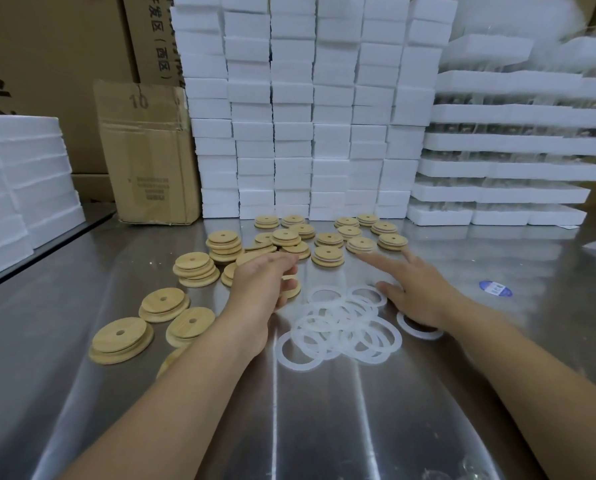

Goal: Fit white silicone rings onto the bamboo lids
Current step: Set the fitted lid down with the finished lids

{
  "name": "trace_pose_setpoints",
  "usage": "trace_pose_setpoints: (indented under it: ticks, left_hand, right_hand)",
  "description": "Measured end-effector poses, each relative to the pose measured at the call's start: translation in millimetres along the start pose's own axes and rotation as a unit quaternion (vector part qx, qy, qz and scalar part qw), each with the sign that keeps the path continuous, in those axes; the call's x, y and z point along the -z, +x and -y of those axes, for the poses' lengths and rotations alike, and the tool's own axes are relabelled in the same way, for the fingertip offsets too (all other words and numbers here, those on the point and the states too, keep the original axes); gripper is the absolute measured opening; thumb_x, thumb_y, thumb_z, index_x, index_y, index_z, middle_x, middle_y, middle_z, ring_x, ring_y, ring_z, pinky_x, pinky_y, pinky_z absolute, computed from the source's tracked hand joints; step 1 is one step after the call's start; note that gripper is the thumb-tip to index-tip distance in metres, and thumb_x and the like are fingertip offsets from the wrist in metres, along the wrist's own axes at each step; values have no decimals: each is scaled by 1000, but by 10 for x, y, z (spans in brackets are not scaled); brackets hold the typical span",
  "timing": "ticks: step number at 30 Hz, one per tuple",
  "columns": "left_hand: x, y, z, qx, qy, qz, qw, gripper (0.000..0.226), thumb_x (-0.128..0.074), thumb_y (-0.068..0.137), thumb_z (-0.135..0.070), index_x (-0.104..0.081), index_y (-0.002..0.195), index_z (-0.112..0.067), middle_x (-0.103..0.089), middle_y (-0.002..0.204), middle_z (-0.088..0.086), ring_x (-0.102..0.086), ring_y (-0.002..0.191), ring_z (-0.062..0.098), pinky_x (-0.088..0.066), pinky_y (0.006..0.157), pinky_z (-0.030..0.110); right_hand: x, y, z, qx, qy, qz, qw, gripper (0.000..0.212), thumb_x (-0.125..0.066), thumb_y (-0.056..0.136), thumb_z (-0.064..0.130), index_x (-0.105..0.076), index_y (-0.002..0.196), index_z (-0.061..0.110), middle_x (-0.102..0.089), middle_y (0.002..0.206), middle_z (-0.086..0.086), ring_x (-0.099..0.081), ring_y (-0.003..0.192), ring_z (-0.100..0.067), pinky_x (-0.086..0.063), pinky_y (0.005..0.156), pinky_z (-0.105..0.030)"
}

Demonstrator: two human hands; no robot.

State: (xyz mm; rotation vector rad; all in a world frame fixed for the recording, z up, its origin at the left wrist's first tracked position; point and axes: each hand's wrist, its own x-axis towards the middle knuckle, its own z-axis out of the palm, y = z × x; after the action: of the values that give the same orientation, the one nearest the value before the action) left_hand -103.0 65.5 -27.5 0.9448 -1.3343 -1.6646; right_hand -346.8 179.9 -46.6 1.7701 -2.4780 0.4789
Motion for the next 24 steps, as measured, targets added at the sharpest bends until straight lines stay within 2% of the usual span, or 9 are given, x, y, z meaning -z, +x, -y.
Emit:
trace_pose_setpoints:
  ticks: [3, 5, 7, 10, 13, 16, 19, 21, 24]
  left_hand:
    - [-13, -15, -7, -16, 23, 2, 1000, 10, -72, 101, -25, -81, 100, -25, -78, 105, -2, -70, 86, 14, -47, 65, 24]
    - [-13, -17, -17, -56, 66, 4, 996, 13, -70, 102, -24, -81, 97, -27, -78, 103, -6, -71, 87, 13, -47, 65, 22]
    - [18, 3, -11, -137, 172, -4, 975, 17, -67, 103, -24, -80, 96, -32, -76, 100, -14, -71, 89, 8, -50, 68, 23]
    - [118, 30, 52, -230, 436, -5, 870, 29, -58, 105, -20, -75, 122, -36, -69, 127, -18, -65, 104, 5, -55, 88, 32]
    - [192, 57, 148, -231, 621, 24, 749, 40, -53, 104, -24, -64, 142, -29, -54, 152, -11, -46, 138, 21, -45, 106, 42]
    - [225, 45, 147, -230, 609, 11, 759, 25, -60, 100, -28, -64, 123, -36, -62, 132, -15, -46, 128, 21, -45, 94, 38]
    - [222, 20, 101, -232, 609, -3, 759, 13, -67, 96, -38, -58, 105, -39, -62, 99, -16, -53, 105, 19, -41, 75, 36]
    - [204, 13, 106, -232, 612, 6, 756, 21, -68, 96, -45, -59, 115, -40, -65, 111, -12, -52, 103, 18, -40, 76, 34]
    - [210, 34, 112, -209, 620, 9, 756, 52, -65, 97, -55, -54, 147, -41, -56, 139, -6, -48, 130, 22, -46, 95, 38]
  right_hand:
    - [0, 14, -13, -9, 20, 4, 1000, 69, -52, 109, 34, -15, 154, 69, -43, 159, -12, -42, 145, -36, -39, 114, -50]
    - [-22, 26, -39, -11, 21, -2, 1000, 65, -52, 109, 36, -19, 156, 65, -58, 139, -10, -59, 119, -30, -46, 101, -43]
    - [-34, 37, -67, -16, 24, -12, 1000, 57, -52, 109, 36, -29, 158, 56, -67, 122, 1, -62, 102, -22, -46, 90, -36]
    - [-50, 43, -53, -26, 53, -21, 998, 43, -53, 109, 29, -50, 149, 43, -66, 137, 9, -64, 115, -16, -47, 96, -32]
    - [-47, 35, -9, -14, 65, -11, 998, 31, -51, 109, 31, -66, 133, 42, -69, 123, 11, -58, 96, -5, -43, 83, -26]
    - [-28, 23, 17, 1, 63, -11, 998, 26, -55, 107, 35, -74, 124, 41, -69, 113, 15, -57, 91, -3, -42, 76, -23]
    - [-12, 19, 55, -5, 85, -18, 996, 19, -66, 102, 34, -78, 116, 38, -71, 112, 13, -62, 101, -8, -51, 88, -29]
    - [-16, 24, 83, -14, 110, -25, 994, 11, -71, 100, 30, -79, 103, 37, -71, 107, 14, -63, 101, -8, -49, 85, -23]
    - [-32, 28, 142, -21, 126, -23, 991, 13, -72, 99, 24, -74, 90, 34, -69, 101, 16, -63, 101, -7, -43, 79, -17]
